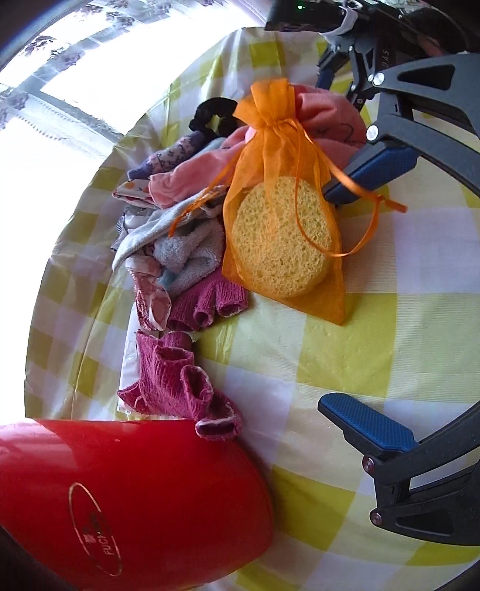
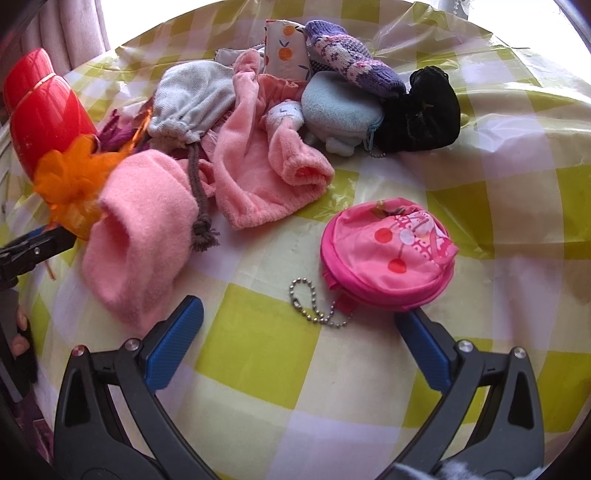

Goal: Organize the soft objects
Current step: 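Move both grippers toward the pile of soft items on the table, then grasp the pink fleece hat with the right gripper while the left grasps the orange organza bag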

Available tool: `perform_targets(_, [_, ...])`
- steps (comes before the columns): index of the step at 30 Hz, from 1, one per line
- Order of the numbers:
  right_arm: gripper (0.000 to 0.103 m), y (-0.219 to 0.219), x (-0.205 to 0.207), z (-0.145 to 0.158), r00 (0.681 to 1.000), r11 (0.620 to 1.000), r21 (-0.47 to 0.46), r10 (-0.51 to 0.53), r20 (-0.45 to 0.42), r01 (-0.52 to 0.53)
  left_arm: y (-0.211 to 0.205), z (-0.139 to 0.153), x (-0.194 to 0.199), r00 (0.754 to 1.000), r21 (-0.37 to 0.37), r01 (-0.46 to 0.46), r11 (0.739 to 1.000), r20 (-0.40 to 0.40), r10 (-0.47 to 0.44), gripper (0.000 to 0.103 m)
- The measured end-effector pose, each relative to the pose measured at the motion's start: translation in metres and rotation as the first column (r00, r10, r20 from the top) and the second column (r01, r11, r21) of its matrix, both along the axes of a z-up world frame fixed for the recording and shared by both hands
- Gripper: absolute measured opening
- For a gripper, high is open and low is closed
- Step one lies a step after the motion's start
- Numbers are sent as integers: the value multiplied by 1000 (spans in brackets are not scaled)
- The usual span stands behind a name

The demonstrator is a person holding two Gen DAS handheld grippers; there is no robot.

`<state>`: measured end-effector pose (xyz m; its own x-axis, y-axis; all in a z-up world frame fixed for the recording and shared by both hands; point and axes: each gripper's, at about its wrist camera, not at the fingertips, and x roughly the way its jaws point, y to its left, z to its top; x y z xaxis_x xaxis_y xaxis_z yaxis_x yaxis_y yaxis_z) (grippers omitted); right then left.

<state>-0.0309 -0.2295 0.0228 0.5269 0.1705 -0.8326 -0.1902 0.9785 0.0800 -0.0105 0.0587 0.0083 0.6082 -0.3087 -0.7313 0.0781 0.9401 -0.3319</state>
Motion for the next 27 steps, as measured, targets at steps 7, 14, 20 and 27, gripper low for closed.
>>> perform_targets(7, [103, 40, -45, 34, 979, 983, 96, 138, 149, -154, 18, 3, -9, 999, -127, -29, 991, 23, 32, 103])
perform_targets(14, [102, 76, -10, 24, 980, 983, -32, 181, 82, -178, 9, 4, -8, 999, -80, -34, 996, 20, 35, 103])
perform_targets(20, [21, 50, -22, 21, 983, 990, 64, 120, 136, -129, 1, 3, -8, 999, -21, -37, 999, 18, 38, 103])
perform_targets(27, [20, -4, -69, 40, 976, 999, 40, 5, 219, -14, -36, 28, -41, 976, 126, 74, 989, 196, -98, 103])
